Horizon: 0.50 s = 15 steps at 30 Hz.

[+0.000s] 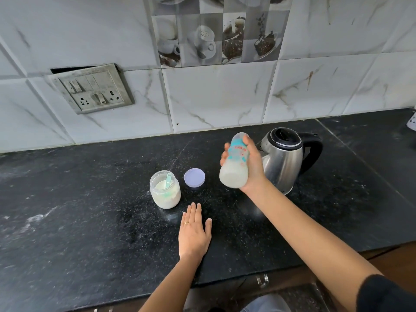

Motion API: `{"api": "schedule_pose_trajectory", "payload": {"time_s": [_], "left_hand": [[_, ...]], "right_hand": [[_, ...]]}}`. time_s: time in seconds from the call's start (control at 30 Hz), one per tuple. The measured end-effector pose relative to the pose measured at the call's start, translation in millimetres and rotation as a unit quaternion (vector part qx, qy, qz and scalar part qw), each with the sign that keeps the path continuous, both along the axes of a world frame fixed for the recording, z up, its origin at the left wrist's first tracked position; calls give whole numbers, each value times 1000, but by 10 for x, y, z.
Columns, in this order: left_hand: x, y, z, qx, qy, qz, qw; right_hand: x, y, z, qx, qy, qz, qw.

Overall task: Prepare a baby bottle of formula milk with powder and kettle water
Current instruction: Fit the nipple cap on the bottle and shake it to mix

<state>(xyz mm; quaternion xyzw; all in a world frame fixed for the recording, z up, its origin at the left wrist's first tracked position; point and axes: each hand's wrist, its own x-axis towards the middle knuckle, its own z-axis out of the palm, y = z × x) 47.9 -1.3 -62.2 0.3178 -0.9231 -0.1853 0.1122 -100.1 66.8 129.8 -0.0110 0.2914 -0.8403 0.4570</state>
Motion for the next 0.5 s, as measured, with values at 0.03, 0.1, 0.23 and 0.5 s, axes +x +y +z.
{"api": "schedule_pose_trajectory", "payload": {"time_s": [0.03, 0.1, 0.23, 0.5], "left_hand": [[-1, -1, 0, 1, 0, 0, 1000], [-4, -4, -14, 2, -2, 0, 1000], [-9, 1, -19, -1, 0, 0, 1000], [-7, -1, -22, -6, 0, 2, 1000]], "right_hand": [[56, 24, -54, 8, 29, 22, 999], [202, 81, -140, 18, 93, 70, 993], [52, 16, -17, -6, 35, 19, 999], [257, 21, -92, 14, 100, 71, 992]]}}
